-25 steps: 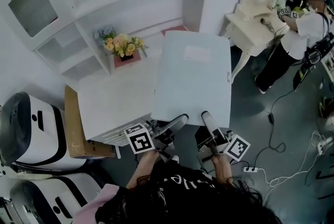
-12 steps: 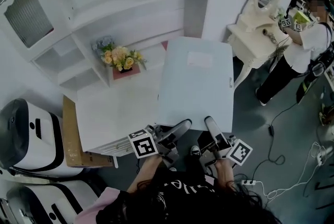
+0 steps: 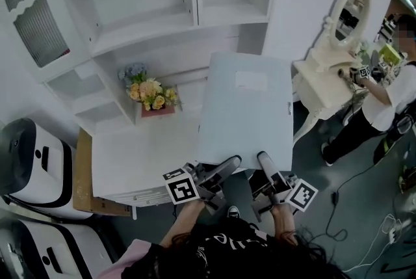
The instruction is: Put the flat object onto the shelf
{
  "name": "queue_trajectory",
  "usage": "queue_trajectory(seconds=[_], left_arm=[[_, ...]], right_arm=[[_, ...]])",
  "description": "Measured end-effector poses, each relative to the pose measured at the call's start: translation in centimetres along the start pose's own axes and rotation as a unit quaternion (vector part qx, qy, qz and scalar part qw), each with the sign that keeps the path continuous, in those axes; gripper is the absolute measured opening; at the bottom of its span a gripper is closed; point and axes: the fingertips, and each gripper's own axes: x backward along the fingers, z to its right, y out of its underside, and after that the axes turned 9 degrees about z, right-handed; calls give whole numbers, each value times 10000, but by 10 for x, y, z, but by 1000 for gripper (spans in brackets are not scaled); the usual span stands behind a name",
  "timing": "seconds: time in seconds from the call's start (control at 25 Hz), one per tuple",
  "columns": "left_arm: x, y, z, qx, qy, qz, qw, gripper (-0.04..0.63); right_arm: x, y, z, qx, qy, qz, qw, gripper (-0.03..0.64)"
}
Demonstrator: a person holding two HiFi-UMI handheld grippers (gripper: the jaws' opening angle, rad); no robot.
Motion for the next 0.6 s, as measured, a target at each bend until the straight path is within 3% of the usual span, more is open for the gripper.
queue_trajectory(seconds=[0.6], left_arm=[[-89, -30, -2, -548, -27, 442, 9975, 373]], right_arm=[[-63, -77, 6, -50, -588, -446, 9973, 308]])
